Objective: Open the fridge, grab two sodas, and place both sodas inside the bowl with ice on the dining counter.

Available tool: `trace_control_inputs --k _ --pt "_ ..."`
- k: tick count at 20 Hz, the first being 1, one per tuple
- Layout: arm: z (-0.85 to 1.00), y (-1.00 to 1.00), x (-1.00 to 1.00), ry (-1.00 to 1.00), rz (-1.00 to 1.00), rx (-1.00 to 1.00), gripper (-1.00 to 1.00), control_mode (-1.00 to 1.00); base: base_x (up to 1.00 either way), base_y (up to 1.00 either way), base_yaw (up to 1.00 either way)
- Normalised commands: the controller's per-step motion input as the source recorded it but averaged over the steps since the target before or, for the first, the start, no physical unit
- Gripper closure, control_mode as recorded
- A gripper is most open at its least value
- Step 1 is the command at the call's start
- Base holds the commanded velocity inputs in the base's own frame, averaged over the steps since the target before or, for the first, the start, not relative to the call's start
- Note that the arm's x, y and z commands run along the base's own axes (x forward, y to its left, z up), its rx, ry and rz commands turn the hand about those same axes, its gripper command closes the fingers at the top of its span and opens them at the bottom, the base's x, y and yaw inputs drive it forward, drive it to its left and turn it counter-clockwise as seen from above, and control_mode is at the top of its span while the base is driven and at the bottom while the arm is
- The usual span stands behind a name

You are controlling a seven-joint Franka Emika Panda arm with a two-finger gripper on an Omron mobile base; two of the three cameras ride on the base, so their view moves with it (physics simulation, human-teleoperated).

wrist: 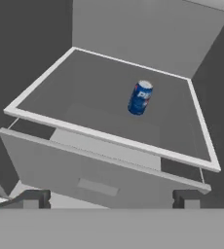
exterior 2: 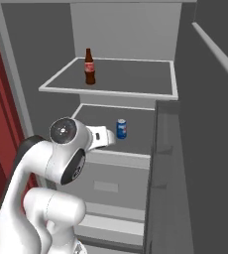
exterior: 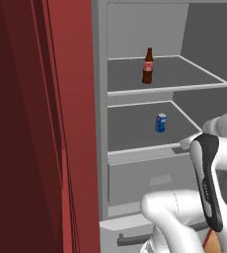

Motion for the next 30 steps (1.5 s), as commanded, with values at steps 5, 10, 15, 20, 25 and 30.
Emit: trace_control_inputs --k 5,10,15,20,25,30 --pt "-0.1 0.2 0.24 -0.08 -0.04 0.11 -1.0 -1.0 0.0 0.0 0.0" --pt "-0.04 0.11 0.26 -0.03 -0.08 0.05 -1.0 -1.0 0.0 0.0 0.0" --pt "-0.03 -0.02 0.37 0.0 -0.04 0.02 -1.0 -1.0 0.0 0.0 0.0" --pt "-0.09 -0.34 0.47 0.0 0.0 0.03 -1.0 -1.0 0.0 0.0 0.0" --pt "-0.03 -0.36 0.47 0.0 0.0 0.03 -1.0 -1.0 0.0 0.0 0.0" --pt "0.0 0.0 0.44 0.0 0.0 0.03 -1.0 -1.0 0.0 0.0 0.0"
